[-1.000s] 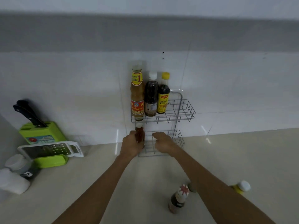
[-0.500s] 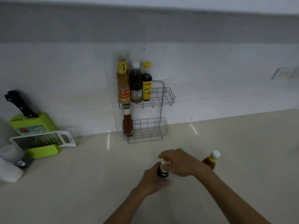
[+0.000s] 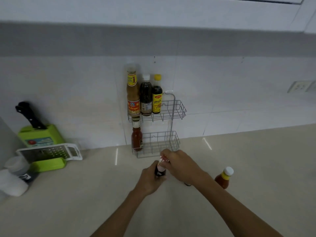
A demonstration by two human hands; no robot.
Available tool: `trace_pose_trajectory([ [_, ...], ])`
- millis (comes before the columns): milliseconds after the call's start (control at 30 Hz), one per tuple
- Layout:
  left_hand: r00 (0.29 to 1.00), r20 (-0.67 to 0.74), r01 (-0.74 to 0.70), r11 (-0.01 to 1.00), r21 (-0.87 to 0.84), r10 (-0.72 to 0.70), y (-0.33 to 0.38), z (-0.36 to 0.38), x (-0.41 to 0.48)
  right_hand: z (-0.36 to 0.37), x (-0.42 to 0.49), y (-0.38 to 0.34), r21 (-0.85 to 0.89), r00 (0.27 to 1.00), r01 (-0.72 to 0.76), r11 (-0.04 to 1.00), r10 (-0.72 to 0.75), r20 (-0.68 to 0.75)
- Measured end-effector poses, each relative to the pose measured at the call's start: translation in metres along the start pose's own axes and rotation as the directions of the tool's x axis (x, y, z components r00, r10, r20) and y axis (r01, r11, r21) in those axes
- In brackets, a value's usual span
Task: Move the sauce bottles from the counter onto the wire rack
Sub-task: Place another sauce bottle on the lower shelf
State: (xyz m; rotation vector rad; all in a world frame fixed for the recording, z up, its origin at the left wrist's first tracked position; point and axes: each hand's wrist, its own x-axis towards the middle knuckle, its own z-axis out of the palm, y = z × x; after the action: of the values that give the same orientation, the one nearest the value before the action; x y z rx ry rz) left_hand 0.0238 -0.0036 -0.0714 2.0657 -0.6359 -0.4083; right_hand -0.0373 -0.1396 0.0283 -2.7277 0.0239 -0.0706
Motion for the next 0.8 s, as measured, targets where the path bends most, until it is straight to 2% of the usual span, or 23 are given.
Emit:
trace_pose_trajectory([
  [133, 0.995, -0.104, -0.012, 1.000, -0.022, 0.009, 0.006, -0.029, 0.023, -0.009, 0.037, -0.009, 0.044, 0.995, 0.025, 0.999, -0.021, -0.098],
  [200, 0.991, -0.135, -0.022, 0.997, -0.068, 0.013, 0.013, -0.044, 0.035, -0.010, 0.057, -0.006, 0.169, 0.991, -0.008, 0.986, 0.030, -0.133],
  [267, 0.989, -0.148, -0.026, 0.990, -0.142, 0.005, 0.023, -0.055, 0.048, -0.010, 0.075, -0.001, 0.302, 0.991, -0.062, 0.951, 0.095, -0.097],
  [400, 0.982, -0.186, -0.048, 0.991, -0.122, 0.025, 0.027, -0.069, 0.077, 0.003, 0.103, 0.005, 0.351, 0.994, -0.057, 0.935, 0.087, -0.071],
  [567, 0.943, -0.320, 0.088, 0.996, -0.024, -0.091, 0.013, -0.074, 0.114, 0.033, 0.135, 0.008, 0.459, 0.969, -0.072, 0.885, 0.171, -0.177],
  [800, 0.927, -0.297, 0.268, 0.958, 0.098, -0.229, -0.017, -0.085, 0.137, 0.075, 0.163, 0.029, 0.479, 0.952, -0.161, 0.863, 0.264, -0.155],
])
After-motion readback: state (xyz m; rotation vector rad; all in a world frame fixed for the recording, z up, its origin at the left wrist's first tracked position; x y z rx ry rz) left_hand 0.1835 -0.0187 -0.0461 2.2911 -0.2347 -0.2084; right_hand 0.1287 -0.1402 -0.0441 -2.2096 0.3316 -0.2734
